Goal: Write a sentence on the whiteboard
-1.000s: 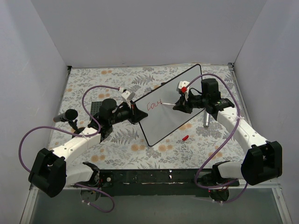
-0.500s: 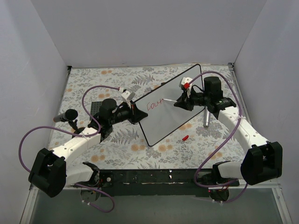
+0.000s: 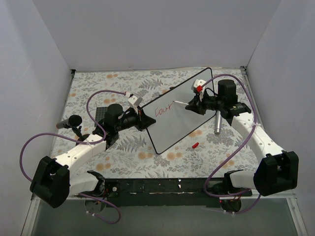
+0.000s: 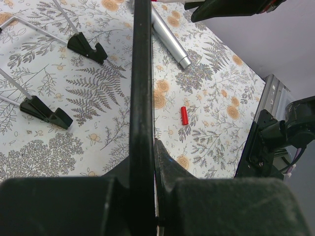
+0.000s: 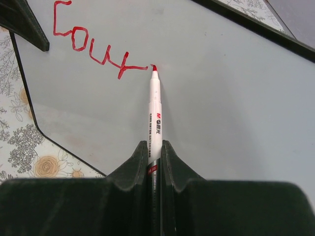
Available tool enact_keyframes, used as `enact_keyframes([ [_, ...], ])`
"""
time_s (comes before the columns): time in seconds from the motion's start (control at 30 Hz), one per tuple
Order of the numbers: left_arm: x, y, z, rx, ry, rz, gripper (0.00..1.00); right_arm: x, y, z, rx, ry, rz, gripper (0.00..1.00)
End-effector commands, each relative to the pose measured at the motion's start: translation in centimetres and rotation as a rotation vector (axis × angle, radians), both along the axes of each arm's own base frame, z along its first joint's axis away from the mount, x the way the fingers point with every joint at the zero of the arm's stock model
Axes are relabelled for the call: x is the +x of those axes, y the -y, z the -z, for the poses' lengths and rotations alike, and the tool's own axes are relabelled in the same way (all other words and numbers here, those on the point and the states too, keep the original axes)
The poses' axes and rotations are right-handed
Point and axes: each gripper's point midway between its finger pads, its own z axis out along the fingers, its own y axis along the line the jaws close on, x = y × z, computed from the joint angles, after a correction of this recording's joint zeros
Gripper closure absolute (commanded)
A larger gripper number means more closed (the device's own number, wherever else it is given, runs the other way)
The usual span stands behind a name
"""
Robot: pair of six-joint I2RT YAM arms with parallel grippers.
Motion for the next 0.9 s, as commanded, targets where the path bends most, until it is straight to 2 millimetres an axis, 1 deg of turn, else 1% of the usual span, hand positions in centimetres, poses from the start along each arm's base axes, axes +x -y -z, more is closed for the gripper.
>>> enact_keyframes([
  [0.0, -0.7, 0.5, -1.4, 0.000, 0.066, 0.062, 1.00, 1.1, 0.3, -1.7, 0.012, 0.057, 0.034, 0.99],
  [0.13, -0.7, 0.5, -1.3, 0.001, 0.066, 0.066, 1.00, 1.3, 0.3, -1.1, 0.007, 0.037, 0.034, 0.99],
  [0.37, -0.7, 0.6, -1.3, 0.000, 0.065, 0.067, 1.00, 0.7, -0.4, -1.4, 0.029, 0.025, -0.021, 0.99],
  [0.53, -0.7, 0.6, -1.3, 0.001, 0.063, 0.067, 1.00, 0.2, -0.5, -0.7, 0.016, 0.009, -0.050, 0.99],
  [0.7, -0.7, 0.6, -1.2, 0.001, 0.065, 0.067, 1.00, -0.3, -0.2, 0.4, -0.006, -0.016, -0.058, 0.99],
  [0.87, -0.7, 0.6, -1.2, 0.001, 0.065, 0.067, 1.00, -0.2, 0.1, 0.8, -0.024, -0.018, -0.046, 0.99],
])
